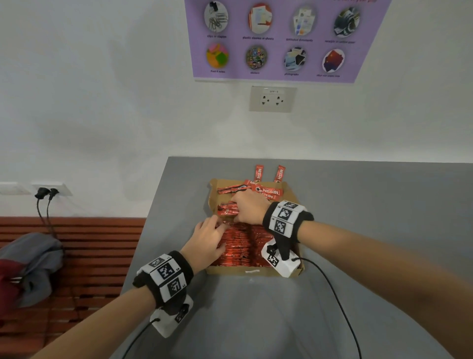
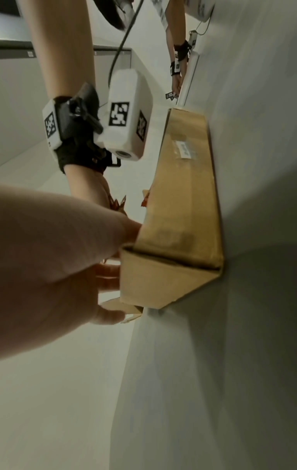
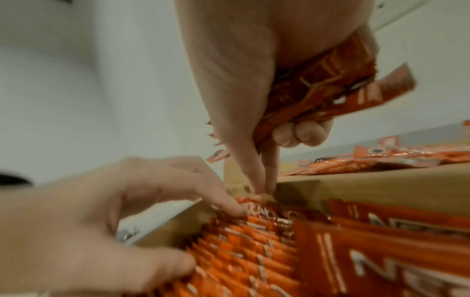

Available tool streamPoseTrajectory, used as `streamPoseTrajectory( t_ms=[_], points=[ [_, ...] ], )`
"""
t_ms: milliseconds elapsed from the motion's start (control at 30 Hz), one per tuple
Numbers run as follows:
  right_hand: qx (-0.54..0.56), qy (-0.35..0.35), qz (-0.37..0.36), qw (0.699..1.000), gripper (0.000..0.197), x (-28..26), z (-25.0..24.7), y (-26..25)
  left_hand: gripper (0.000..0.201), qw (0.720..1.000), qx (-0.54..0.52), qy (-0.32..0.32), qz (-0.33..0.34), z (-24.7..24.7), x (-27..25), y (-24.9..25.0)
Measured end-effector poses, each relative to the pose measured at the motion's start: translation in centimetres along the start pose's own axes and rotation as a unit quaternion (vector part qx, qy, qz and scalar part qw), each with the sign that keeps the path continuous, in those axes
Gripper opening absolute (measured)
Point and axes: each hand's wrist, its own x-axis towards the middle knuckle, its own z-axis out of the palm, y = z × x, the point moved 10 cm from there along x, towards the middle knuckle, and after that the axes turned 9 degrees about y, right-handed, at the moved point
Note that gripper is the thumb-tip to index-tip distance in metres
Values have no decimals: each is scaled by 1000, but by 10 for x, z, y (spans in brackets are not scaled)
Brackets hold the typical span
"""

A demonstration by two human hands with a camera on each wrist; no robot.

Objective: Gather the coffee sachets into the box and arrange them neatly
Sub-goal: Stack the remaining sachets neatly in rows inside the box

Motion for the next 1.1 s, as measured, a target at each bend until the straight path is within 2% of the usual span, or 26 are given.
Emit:
streamPoseTrajectory(
  t_ms=[133,267,400,433,567,733,800,867,900,967,1100],
  points=[
    [7,53,40,998,19,-7,-19,27,50,999,33,18,9,-7,4,3],
    [-20,17,49,998,41,-10,-9,38,53,998,54,-9,10,-6,7,5],
    [-10,5,42,999,44,-12,1,37,46,994,105,22,37,-16,6,16],
    [-12,5,40,999,45,-13,2,36,52,992,111,35,45,-18,7,18],
    [-28,0,38,999,46,-12,4,36,82,997,77,1,27,-5,6,11],
    [26,23,24,999,42,-13,-6,30,93,992,111,-47,18,7,4,8],
    [25,17,15,999,41,-15,-6,26,75,994,97,-55,-8,7,5,4],
    [9,6,5,1000,38,-16,-3,24,44,998,47,-21,-31,-1,9,2],
    [3,4,1,1000,36,-17,-2,24,36,999,28,0,-34,-5,11,2],
    [0,12,4,1000,32,-17,-1,25,30,999,16,8,-36,-7,13,-1],
    [-14,31,16,999,37,-15,-3,27,34,998,56,-24,-20,-4,14,-2]
  ],
)
